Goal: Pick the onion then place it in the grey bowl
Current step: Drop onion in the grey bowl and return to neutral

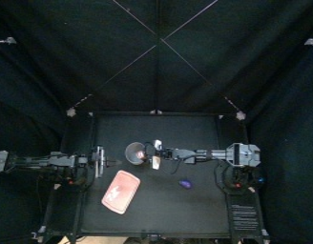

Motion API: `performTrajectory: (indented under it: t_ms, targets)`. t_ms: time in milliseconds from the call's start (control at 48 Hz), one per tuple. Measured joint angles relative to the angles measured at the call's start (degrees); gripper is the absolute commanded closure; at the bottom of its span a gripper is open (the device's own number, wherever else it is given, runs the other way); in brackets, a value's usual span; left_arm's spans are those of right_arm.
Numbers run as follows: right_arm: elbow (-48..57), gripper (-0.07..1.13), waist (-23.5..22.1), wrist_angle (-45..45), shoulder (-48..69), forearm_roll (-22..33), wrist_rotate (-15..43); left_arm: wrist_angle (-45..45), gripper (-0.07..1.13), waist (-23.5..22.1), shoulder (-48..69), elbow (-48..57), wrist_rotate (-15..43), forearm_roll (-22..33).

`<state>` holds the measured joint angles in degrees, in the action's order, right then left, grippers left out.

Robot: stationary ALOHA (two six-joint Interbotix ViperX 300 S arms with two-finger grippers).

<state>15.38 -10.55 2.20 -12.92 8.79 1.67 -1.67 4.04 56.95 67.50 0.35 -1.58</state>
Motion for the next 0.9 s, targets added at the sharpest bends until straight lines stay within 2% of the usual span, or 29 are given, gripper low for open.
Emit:
performTrajectory:
  t_ms: [146, 396, 562, 688, 896]
  targets:
    - [-1.85, 0.06, -0.09, 0.0, -1.67, -0.26, 0.18, -0.18, 1.07, 0.0, 0.0, 0.0, 0.0, 0.0]
    - [-2.02, 0.06, -0.26, -0.35, -1.76, -0.53, 0.18, -0.26, 1.07, 0.0, 0.0, 0.26, 0.0, 0.0]
    - [1.76, 0.06, -0.26, -1.76, 1.14, -0.44, 0.18, -0.26, 1.07, 0.0, 0.0, 0.26, 0.0, 0.0]
    - [8.0, 0.06, -0.18, -7.21, 7.03, -1.05, 0.18, -0.26, 1.07, 0.0, 0.0, 0.62, 0.0, 0.0]
    - [22.41, 0.06, 0.18, -21.71, 19.51, -3.43, 0.09, -0.26, 1.07, 0.0, 0.0, 0.7, 0.0, 0.0]
